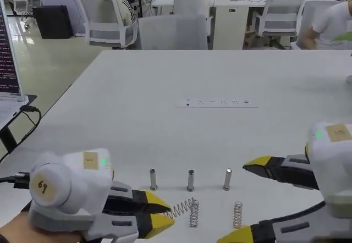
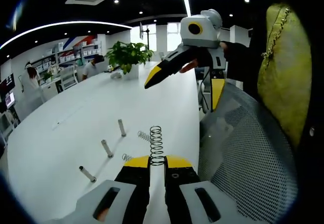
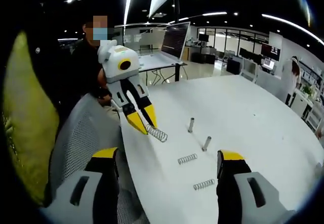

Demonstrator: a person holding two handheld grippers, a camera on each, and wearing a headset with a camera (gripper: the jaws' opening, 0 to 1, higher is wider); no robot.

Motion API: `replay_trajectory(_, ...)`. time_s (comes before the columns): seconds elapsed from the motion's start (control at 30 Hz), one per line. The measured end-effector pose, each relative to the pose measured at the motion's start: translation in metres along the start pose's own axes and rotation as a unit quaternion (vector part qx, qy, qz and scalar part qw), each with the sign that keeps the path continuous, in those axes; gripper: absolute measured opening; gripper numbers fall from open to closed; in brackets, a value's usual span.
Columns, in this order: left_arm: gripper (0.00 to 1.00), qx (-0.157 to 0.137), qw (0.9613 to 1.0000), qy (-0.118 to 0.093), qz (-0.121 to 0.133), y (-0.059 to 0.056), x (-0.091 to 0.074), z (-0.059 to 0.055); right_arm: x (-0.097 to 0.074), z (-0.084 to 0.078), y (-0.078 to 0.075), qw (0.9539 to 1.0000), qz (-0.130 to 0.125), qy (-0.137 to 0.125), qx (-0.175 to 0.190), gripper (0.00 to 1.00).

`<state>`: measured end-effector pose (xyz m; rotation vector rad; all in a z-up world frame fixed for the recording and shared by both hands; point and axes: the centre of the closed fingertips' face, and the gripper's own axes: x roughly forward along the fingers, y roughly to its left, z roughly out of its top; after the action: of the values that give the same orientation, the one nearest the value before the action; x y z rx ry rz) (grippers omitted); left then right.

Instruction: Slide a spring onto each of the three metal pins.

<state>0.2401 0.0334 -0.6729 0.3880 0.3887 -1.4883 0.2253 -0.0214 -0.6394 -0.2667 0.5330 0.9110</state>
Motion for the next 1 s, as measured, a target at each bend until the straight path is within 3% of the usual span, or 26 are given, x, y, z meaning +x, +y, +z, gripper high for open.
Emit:
replay_trajectory(0.07,0.02,0.005,0.9999,-0.001,-0.011,-0.005,0.001,0.002,0.001,0.000,0.006,0.9999,0.017,-0.001,0.001,0.74)
replay_trajectory(0.1,0.02,0.004,0.9997,-0.008,-0.022,-0.010,0.001,0.005,0.002,0.001,0.012,0.9994,0.034,-0.005,0.004,0.71)
replay_trajectory(0.23,0.02,-0.003,0.9981,-0.028,-0.054,-0.024,0.000,0.016,0.002,0.004,0.021,0.9977,0.064,-0.017,0.015,0.65)
replay_trajectory(0.5,0.02,-0.007,0.9956,-0.051,-0.078,-0.036,-0.003,0.030,-0.002,0.009,0.036,0.9932,0.111,-0.033,0.014,0.41)
replay_trajectory(0.63,0.02,-0.004,0.9947,-0.054,-0.087,-0.041,-0.003,0.034,-0.005,0.014,0.045,0.9887,0.140,-0.049,0.024,0.36)
replay_trajectory(0.77,0.02,-0.003,0.9934,-0.060,-0.098,-0.047,-0.003,0.038,-0.005,0.015,0.050,0.9868,0.153,-0.050,0.014,0.27)
replay_trajectory(1.0,0.02,-0.003,0.9912,-0.074,-0.110,-0.054,-0.004,0.046,-0.006,0.016,0.057,0.9823,0.178,-0.056,0.015,0.21)
